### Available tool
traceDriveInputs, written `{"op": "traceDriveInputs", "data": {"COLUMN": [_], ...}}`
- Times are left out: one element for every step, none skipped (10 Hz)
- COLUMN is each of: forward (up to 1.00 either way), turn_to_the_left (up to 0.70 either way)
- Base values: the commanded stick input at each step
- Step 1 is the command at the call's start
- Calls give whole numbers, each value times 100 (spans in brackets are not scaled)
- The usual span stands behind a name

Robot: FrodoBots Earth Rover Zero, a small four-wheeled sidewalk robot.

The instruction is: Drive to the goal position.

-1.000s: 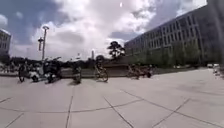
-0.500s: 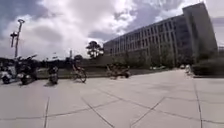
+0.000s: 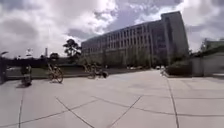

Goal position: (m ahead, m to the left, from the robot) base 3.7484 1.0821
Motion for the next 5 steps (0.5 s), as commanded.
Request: {"op": "traceDriveInputs", "data": {"forward": [0, 0, 0, 50, 50], "turn_to_the_left": [-50, -50, -49, 0, 0]}}
